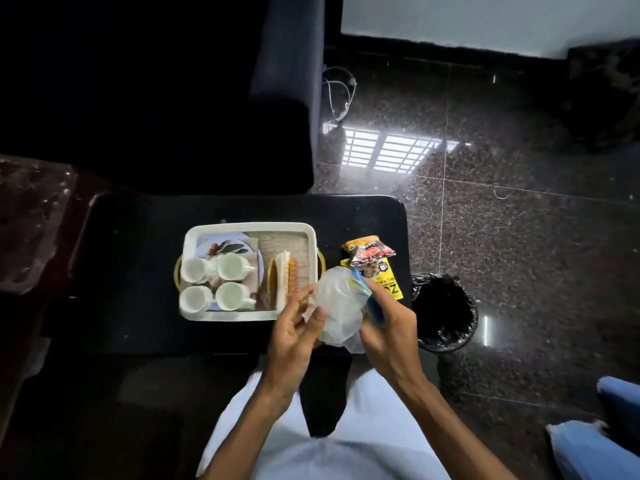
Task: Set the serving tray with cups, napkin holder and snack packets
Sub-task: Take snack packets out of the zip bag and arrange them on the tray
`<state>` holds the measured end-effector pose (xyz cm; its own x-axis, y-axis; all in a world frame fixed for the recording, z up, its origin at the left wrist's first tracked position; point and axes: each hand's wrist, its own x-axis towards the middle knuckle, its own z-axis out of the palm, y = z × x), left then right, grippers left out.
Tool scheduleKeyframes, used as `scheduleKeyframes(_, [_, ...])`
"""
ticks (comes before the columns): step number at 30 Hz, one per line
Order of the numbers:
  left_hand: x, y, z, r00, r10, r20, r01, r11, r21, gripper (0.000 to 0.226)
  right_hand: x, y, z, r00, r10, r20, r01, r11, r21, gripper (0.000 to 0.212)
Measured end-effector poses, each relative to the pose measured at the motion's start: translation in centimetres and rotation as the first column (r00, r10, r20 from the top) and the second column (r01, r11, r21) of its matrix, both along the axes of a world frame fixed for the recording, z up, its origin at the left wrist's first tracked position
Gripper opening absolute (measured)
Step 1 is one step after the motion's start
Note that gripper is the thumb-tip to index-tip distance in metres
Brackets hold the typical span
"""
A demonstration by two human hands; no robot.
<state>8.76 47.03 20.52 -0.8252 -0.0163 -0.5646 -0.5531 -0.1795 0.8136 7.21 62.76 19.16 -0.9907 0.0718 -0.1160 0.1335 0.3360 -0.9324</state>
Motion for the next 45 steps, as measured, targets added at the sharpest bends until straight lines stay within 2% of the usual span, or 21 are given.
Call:
scheduleKeyframes(2, [-0.5, 4.9, -1.6, 0.998, 0.0, 0.057, -0.004, 0.997, 0.074, 0.042, 0.5, 4.4, -2.3, 0.996, -0.047, 0.074, 0.051, 0.997, -0.053, 0.063])
scheduleKeyframes(5, [-1.4, 11.7, -5.3, 0.993, -0.034, 0.11, 0.026, 0.997, 0.077, 0.04, 0.8, 11.4, -5.9, 0.979, -0.088, 0.185, 0.1, 0.993, -0.054, 0.055])
scheduleKeyframes(9, [-2.9, 18.9, -11.7, 0.982, -0.156, 0.104, 0.165, 0.983, -0.086, 0.031, 0.5, 20.3, -10.6, 0.977, -0.09, 0.196, 0.039, 0.968, 0.249, 0.041])
scheduleKeyframes(13, [-4.8, 25.0, -18.4, 0.934, -0.335, 0.124, 0.352, 0.924, -0.153, 0.034, 0.2, 26.1, -17.5, 0.931, -0.223, 0.289, 0.119, 0.933, 0.338, 0.044])
scheduleKeyframes(15, [-5.6, 27.5, -21.3, 0.896, -0.417, 0.15, 0.439, 0.882, -0.169, 0.048, -0.1, 27.6, -21.8, 0.901, -0.334, 0.276, 0.2, 0.886, 0.419, 0.034])
scheduleKeyframes(17, [-5.8, 29.1, -23.5, 0.87, -0.448, 0.207, 0.484, 0.856, -0.182, 0.058, -0.5, 28.3, -26.1, 0.832, -0.458, 0.313, 0.267, 0.826, 0.497, 0.02])
scheduleKeyframes(20, [-4.9, 30.3, -25.9, 0.853, -0.466, 0.235, 0.51, 0.841, -0.181, 0.052, -0.6, 28.9, -32.5, 0.719, -0.553, 0.42, 0.261, 0.776, 0.575, 0.013])
scheduleKeyframes(26, [-2.1, 29.7, -27.6, 0.852, -0.464, 0.241, 0.501, 0.857, -0.12, 0.033, -0.3, 28.7, -41.8, 0.501, -0.618, 0.605, 0.115, 0.741, 0.662, 0.035])
scheduleKeyframes(30, [-1.3, 29.0, -27.8, 0.857, -0.449, 0.254, 0.483, 0.871, -0.092, 0.028, -0.5, 28.3, -44.5, 0.395, -0.657, 0.642, 0.138, 0.733, 0.665, 0.05])
scheduleKeyframes(36, [-2.1, 28.0, -27.4, 0.91, -0.34, 0.238, 0.376, 0.918, -0.125, 0.03, -1.2, 28.0, -44.8, 0.436, -0.636, 0.637, 0.136, 0.746, 0.652, 0.069])
scheduleKeyframes(39, [-2.5, 27.2, -27.1, 0.938, -0.256, 0.232, 0.295, 0.944, -0.149, 0.034, -1.2, 28.0, -44.1, 0.492, -0.588, 0.642, 0.106, 0.773, 0.626, 0.076])
scheduleKeyframes(42, [-2.9, 26.5, -27.0, 0.945, -0.248, 0.212, 0.287, 0.941, -0.181, 0.041, -1.0, 28.0, -43.1, 0.537, -0.548, 0.641, 0.083, 0.791, 0.606, 0.077])
scheduleKeyframes(45, [-3.3, 25.9, -26.6, 0.933, -0.297, 0.202, 0.339, 0.914, -0.222, 0.045, -0.7, 27.9, -42.2, 0.561, -0.546, 0.622, 0.1, 0.791, 0.604, 0.069])
